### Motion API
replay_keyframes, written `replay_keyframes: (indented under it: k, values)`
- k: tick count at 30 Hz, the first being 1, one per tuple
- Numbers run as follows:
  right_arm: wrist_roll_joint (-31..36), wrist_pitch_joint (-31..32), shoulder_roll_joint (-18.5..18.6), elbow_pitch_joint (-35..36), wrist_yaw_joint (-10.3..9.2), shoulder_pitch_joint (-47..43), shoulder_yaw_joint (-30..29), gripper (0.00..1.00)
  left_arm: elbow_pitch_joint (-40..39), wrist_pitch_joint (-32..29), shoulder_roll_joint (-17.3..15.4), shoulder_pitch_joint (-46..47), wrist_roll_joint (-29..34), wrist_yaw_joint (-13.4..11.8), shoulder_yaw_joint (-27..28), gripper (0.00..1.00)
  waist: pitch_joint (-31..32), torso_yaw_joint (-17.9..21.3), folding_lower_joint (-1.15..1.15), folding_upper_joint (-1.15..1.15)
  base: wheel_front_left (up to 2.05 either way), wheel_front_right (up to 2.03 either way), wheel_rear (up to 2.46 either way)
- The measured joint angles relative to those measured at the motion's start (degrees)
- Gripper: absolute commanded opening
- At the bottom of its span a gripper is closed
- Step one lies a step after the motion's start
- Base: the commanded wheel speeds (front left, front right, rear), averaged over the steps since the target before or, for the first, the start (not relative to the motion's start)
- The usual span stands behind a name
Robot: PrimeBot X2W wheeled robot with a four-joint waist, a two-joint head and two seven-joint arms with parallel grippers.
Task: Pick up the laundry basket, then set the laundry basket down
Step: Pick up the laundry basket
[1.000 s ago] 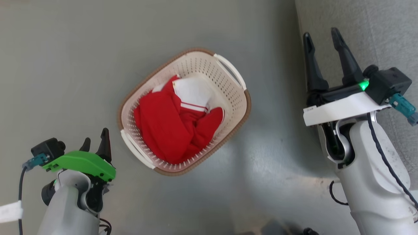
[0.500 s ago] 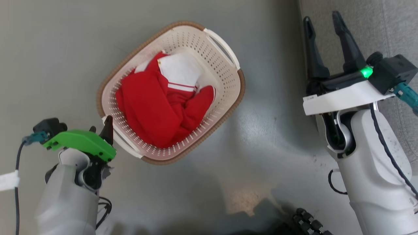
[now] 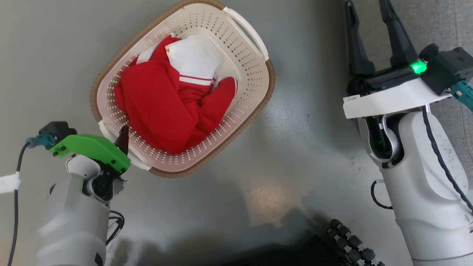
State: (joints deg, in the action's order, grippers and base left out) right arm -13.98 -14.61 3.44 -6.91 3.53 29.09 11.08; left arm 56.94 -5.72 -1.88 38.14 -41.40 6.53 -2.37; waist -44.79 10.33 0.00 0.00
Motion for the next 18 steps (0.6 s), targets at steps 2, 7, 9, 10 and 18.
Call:
replay_keyframes:
  k: [2,7,9,10,18]
  values:
    - [0.0,0.0,0.0,0.0,0.00,0.1,0.0,1.00,0.5,-0.3,0.0,0.7,0.0,0.0,-0.1,1.00,-0.6,0.1,0.00,0.00,0.00,0.00,0.00]
    - [0.0,0.0,-0.1,-0.3,-0.01,0.2,0.0,1.00,2.0,-0.4,0.0,2.2,0.0,0.0,-0.1,1.00,-1.5,0.2,0.00,0.00,0.00,0.00,0.00]
    - [0.0,0.0,-0.1,-0.3,-0.01,0.3,0.0,1.00,2.6,-0.4,0.0,2.5,0.0,0.0,-0.1,0.82,-1.5,0.1,0.00,0.00,0.00,0.00,0.00]
    - [0.0,0.0,-0.1,-0.3,-0.01,0.4,0.0,1.00,3.0,-0.4,0.0,2.7,0.0,0.0,-0.2,0.50,-1.6,0.1,0.00,0.00,0.00,0.00,0.00]
    - [-0.1,0.0,-0.1,-0.6,-0.01,1.0,-0.1,1.00,4.7,-0.2,-0.2,4.1,0.0,0.1,-0.8,0.00,-1.7,0.0,0.00,0.00,0.00,0.00,0.00]
